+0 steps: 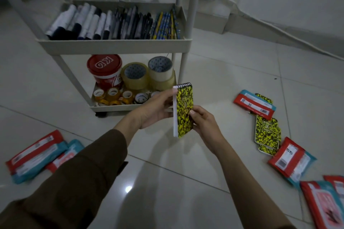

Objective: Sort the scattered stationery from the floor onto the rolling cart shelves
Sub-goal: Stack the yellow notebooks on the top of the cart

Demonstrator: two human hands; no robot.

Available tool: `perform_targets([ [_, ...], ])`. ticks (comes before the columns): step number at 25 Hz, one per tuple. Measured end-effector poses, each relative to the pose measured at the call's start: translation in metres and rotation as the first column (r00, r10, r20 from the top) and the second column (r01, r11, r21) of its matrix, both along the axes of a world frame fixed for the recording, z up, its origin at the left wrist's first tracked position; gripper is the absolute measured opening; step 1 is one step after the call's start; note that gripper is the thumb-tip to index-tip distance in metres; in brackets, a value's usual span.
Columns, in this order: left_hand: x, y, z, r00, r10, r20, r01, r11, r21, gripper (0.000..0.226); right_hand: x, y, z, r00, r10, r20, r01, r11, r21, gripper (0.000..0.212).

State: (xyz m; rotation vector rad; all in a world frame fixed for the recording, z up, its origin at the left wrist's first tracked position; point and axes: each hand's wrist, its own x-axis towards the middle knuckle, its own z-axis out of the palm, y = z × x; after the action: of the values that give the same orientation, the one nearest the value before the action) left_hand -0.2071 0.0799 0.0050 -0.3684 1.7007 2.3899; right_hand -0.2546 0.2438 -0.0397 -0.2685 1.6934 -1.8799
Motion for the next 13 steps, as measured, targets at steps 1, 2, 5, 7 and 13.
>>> perform_targets([
  [1,-0.001,0.000,0.004,0.998,0.065,0.016,-0.064,0.998,-0.019,0.029,0.001,-0.003,0.004,0.999,-0.043,0.006,0.043,0.999,-0.012,0.015],
  [2,-0.001,0.000,0.007,0.993,0.120,0.018,-0.119,0.992,-0.046,0.031,0.002,-0.005,0.007,0.997,-0.077,0.005,0.077,0.997,-0.013,0.015],
  [5,0.004,-0.003,0.019,0.984,0.176,-0.017,-0.176,0.961,-0.212,0.021,0.006,-0.015,0.026,0.992,-0.123,-0.036,0.123,0.992,-0.015,0.016],
  [7,0.011,-0.004,0.038,0.988,0.146,-0.043,-0.152,0.925,-0.349,0.024,0.007,-0.021,0.054,0.986,-0.142,-0.085,0.138,0.989,-0.050,0.015],
  [13,0.037,0.016,0.178,0.919,0.246,-0.307,-0.368,0.815,-0.448,0.039,0.027,-0.025,0.213,0.935,-0.213,-0.283,0.173,0.972,-0.159,0.015],
])
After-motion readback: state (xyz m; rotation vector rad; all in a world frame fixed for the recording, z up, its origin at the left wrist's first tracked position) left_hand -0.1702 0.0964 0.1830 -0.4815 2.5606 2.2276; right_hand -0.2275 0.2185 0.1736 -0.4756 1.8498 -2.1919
